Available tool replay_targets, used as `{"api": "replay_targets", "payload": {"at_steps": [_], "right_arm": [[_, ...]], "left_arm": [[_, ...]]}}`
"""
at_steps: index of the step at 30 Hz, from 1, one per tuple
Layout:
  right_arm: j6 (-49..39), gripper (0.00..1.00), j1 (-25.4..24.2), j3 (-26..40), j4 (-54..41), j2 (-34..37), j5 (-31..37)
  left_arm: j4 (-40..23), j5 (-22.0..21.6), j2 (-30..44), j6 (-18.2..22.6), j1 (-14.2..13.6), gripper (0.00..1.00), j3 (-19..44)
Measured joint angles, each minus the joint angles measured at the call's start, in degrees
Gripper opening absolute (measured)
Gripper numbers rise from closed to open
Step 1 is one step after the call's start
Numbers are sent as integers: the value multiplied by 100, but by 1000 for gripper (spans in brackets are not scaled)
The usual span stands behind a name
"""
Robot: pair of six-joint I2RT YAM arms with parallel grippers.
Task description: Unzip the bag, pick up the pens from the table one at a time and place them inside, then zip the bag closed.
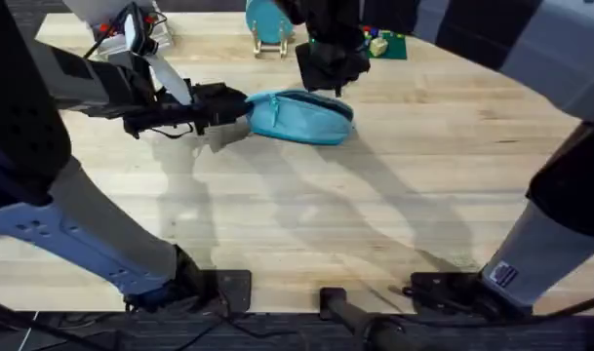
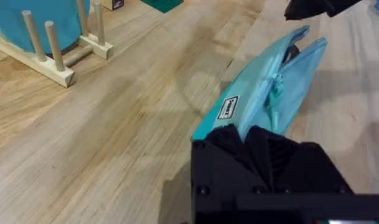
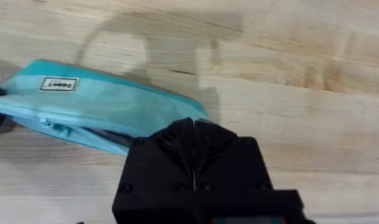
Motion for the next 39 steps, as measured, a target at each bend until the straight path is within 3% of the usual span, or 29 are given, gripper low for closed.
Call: {"api": "replay_targets", "payload": {"at_steps": [19, 32, 34, 39], "right_arm": [[209, 30, -101, 0, -94, -46, -22], [409, 37, -88, 2, -134, -1071, -37], [446, 210, -58, 2, -215, -1170, -38], [461, 871, 152, 2, -428, -1331, -39]], "left_arm": [[1, -2, 0, 0, 0, 41, 0], [0, -2, 0, 0, 0, 41, 0], [0, -2, 0, 0, 0, 41, 0], [1, -2, 0, 0, 0, 41, 0]]}}
